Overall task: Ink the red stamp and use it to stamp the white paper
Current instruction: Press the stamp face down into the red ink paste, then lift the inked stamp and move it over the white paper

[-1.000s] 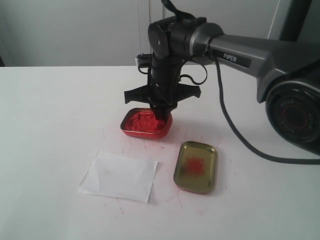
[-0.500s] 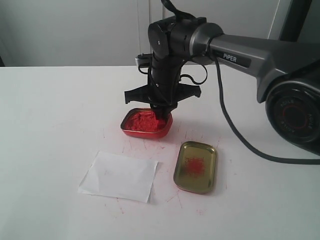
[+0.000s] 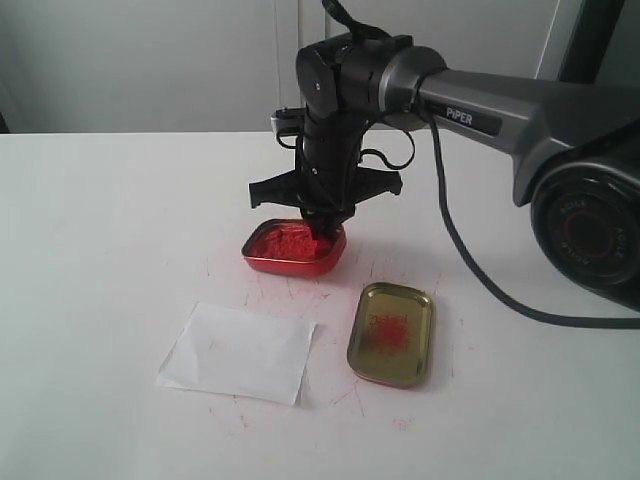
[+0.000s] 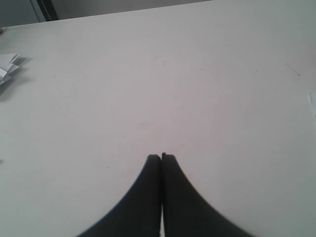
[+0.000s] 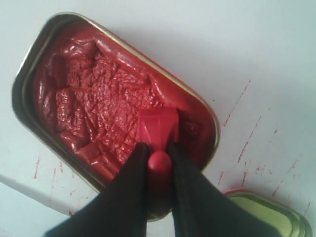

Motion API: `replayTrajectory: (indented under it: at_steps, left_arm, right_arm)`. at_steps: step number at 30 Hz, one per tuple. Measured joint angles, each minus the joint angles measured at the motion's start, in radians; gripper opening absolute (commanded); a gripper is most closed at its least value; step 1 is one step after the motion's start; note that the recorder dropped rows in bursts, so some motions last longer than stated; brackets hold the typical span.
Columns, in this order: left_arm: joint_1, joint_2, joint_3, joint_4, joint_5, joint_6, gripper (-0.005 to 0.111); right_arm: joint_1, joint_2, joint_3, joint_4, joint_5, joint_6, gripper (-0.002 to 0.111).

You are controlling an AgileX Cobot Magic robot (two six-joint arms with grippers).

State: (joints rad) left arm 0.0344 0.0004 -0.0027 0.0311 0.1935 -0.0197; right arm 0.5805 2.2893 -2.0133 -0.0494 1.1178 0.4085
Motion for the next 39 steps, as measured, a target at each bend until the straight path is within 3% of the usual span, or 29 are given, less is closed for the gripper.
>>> replayTrajectory:
  at_steps: [28, 39]
  left_arm:
    - [0.0, 0.0, 0.0, 0.0, 0.0, 0.0, 0.0]
    - [0.058, 0.0, 0.0, 0.0, 0.0, 0.0, 0.0]
  right_arm:
    - [0.0, 0.013, 0.0, -0.071, 0.029, -0.011, 0.0]
    - [0.102, -0.029, 0.0, -0.071, 0.041, -0.063, 0.0]
